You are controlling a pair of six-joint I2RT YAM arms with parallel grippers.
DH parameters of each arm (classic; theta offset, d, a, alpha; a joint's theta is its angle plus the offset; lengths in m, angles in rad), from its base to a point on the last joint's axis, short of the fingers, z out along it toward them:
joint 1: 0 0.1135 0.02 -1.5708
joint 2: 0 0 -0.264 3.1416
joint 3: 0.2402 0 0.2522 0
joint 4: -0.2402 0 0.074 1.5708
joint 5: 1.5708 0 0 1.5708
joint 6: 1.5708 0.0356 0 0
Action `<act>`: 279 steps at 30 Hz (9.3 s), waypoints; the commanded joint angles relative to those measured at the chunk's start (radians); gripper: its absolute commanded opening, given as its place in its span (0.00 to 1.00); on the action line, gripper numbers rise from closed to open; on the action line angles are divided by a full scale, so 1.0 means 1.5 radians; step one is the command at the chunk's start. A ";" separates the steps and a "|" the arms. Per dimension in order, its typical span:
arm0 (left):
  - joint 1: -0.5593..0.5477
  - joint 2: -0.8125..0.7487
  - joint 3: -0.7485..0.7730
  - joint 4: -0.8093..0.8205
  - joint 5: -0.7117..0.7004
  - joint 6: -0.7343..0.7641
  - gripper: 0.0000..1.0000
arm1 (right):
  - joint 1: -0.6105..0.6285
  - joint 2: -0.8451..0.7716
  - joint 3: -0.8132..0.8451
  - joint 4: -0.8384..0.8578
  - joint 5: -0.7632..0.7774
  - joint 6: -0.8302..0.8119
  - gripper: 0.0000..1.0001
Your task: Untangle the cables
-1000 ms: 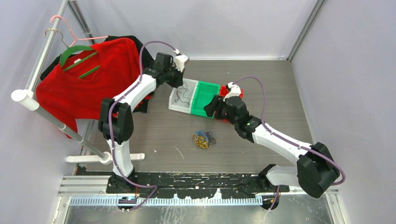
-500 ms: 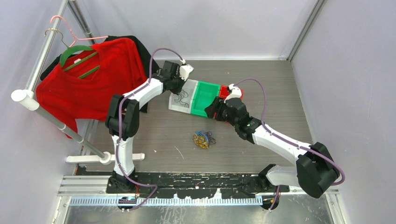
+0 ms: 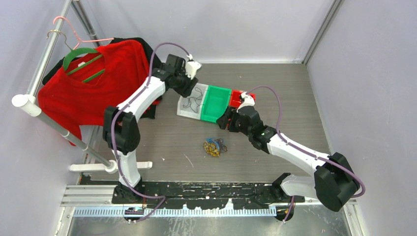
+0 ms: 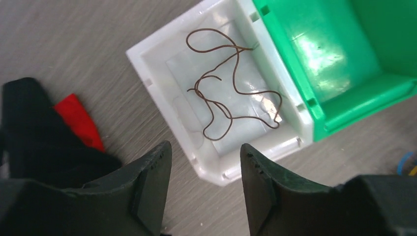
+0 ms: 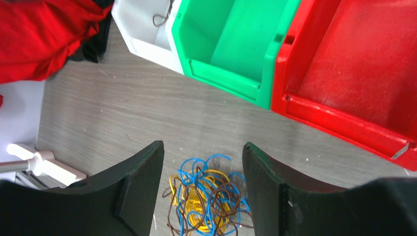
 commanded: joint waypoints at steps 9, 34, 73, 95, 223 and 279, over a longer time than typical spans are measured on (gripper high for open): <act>0.013 -0.175 0.012 -0.294 0.190 0.021 0.58 | 0.079 -0.037 -0.047 -0.079 0.035 0.034 0.63; -0.013 -0.356 -0.213 -0.263 0.352 -0.030 0.50 | 0.097 -0.007 0.048 -0.015 -0.117 0.039 0.01; -0.013 -0.396 -0.258 -0.224 0.344 -0.021 0.50 | 0.114 0.042 0.025 -0.113 -0.025 0.029 0.07; -0.013 -0.405 -0.290 -0.219 0.341 -0.010 0.48 | 0.140 0.047 0.109 -0.300 0.131 0.081 0.63; -0.010 -0.565 0.077 -0.285 0.171 -0.110 0.00 | 0.277 0.254 0.038 0.311 0.087 -0.029 0.32; -0.010 -0.728 -0.329 -0.138 0.238 -0.226 0.40 | 0.284 0.121 0.183 0.324 -0.057 -0.137 0.01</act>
